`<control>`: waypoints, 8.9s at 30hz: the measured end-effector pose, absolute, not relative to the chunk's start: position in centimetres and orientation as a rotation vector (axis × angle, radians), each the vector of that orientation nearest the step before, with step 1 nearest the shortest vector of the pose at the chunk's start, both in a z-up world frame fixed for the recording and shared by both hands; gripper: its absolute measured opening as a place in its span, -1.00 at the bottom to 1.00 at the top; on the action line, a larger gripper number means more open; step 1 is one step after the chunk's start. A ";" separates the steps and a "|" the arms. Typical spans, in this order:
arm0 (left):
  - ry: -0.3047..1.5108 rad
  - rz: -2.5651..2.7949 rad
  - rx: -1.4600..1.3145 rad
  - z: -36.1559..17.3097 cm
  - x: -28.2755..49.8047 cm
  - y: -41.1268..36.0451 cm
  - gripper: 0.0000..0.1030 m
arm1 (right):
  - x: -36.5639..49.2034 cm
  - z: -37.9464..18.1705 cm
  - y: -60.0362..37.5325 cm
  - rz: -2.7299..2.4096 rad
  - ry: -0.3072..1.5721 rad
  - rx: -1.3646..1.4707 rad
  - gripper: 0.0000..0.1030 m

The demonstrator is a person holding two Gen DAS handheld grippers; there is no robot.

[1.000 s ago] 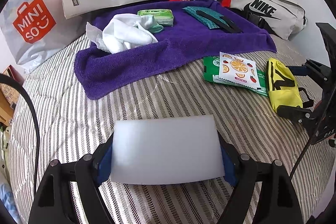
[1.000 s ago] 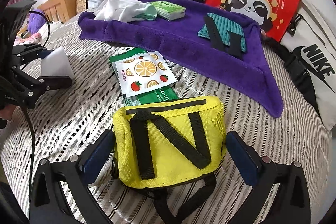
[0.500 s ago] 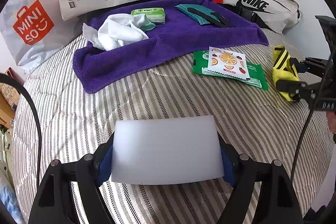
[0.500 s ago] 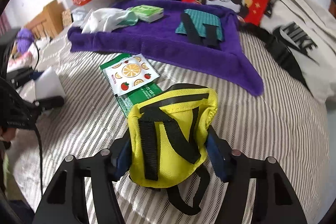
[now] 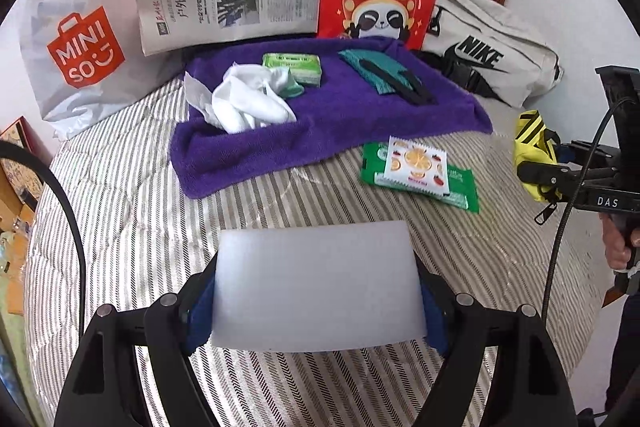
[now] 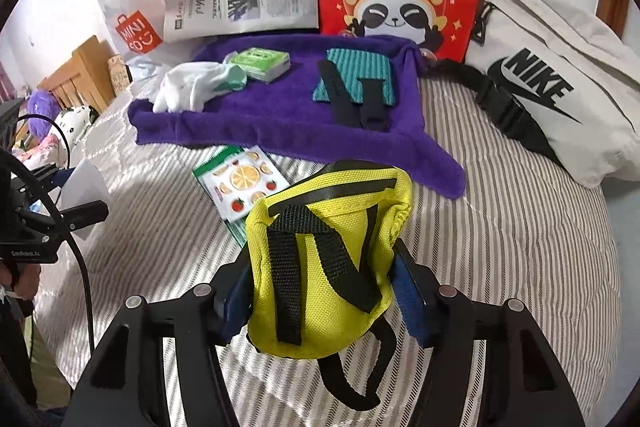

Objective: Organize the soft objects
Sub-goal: 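Carry the yellow bag onto the purple towel with the right gripper and release, then lower the white block onto the towel beside the glove with the left gripper, then grasp the white snack packet with right while left withdraws from the towel, then grasp the green toothpaste tube lying beside the towel with the left gripper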

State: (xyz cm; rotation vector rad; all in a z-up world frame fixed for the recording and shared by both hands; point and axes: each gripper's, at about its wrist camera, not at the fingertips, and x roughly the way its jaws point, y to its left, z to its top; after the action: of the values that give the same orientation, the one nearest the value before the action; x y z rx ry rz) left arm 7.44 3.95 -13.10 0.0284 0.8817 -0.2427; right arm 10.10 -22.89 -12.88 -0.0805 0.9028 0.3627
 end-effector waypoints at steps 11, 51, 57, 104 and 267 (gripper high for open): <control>0.850 -0.227 0.029 -11.6 7.8 4.5 0.55 | 11.6 -11.7 -21.9 0.377 0.901 -0.022 0.21; 0.875 -0.215 -0.057 -13.8 11.7 9.6 0.55 | 28.8 -15.3 -11.3 0.220 1.160 0.014 0.47; 0.883 -0.219 -0.057 -13.9 11.9 9.7 0.55 | 29.2 -15.4 -10.2 0.242 1.173 -0.037 0.65; 0.904 -0.239 0.104 -11.3 24.3 0.5 0.56 | 21.0 -12.6 -25.4 0.379 0.897 0.209 0.76; 1.061 -0.299 -0.047 -15.2 11.8 0.6 0.77 | 13.4 -13.2 -24.1 0.351 0.987 -0.049 -0.90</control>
State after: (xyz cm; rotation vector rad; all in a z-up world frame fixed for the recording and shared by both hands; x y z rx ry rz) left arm 11.76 0.63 -15.16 -0.0466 1.0607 -0.2995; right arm 13.45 -24.10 -13.18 -0.0488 0.9867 0.3514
